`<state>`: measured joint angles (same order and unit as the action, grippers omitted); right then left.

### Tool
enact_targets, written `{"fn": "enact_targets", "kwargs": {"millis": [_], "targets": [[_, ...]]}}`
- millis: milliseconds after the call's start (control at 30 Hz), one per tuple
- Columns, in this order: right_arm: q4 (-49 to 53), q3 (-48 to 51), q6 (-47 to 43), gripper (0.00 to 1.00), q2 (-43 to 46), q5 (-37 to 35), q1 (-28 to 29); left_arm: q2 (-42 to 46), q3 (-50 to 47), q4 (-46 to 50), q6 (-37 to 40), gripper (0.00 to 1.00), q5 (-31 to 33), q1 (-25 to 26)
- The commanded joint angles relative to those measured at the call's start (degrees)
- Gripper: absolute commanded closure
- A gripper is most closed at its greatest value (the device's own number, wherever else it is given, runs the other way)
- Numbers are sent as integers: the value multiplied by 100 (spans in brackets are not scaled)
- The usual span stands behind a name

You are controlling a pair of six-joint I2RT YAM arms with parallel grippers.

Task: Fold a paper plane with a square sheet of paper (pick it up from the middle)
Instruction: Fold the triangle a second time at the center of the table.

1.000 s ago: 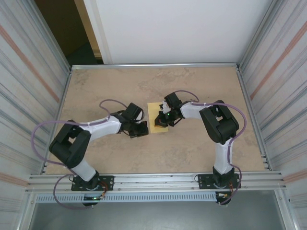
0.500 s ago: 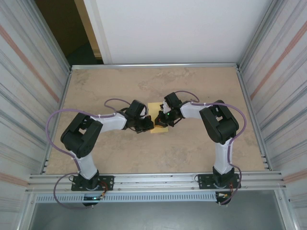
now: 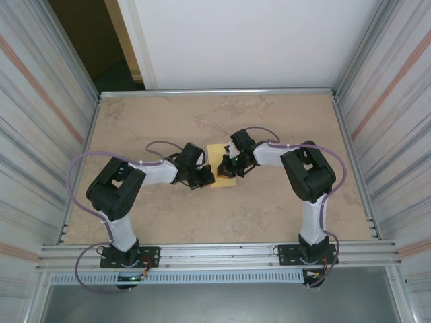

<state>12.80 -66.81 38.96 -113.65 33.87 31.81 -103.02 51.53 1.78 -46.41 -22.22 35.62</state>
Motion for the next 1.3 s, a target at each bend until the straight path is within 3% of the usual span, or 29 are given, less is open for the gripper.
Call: {"fn": "enact_targets", "kwargs": {"millis": [0, 467, 700, 1033, 1267], "targets": [[249, -131, -361, 100, 235, -185, 24, -87, -257, 400, 1, 100, 296, 25], [578, -440, -792, 100, -304, -349, 172, -125, -320, 569, -78, 100, 432, 40], [737, -682, -1034, 100, -514, -495, -379, -164, -317, 1231, -171, 100, 635, 37], [707, -1335, -1162, 100, -1026, -432, -1386, -211, -351, 1272, -193, 100, 623, 33], [704, -1171, -1087, 100, -15, -282, -1370, 71, 378, 1297, 176, 100, 381, 30]]}}
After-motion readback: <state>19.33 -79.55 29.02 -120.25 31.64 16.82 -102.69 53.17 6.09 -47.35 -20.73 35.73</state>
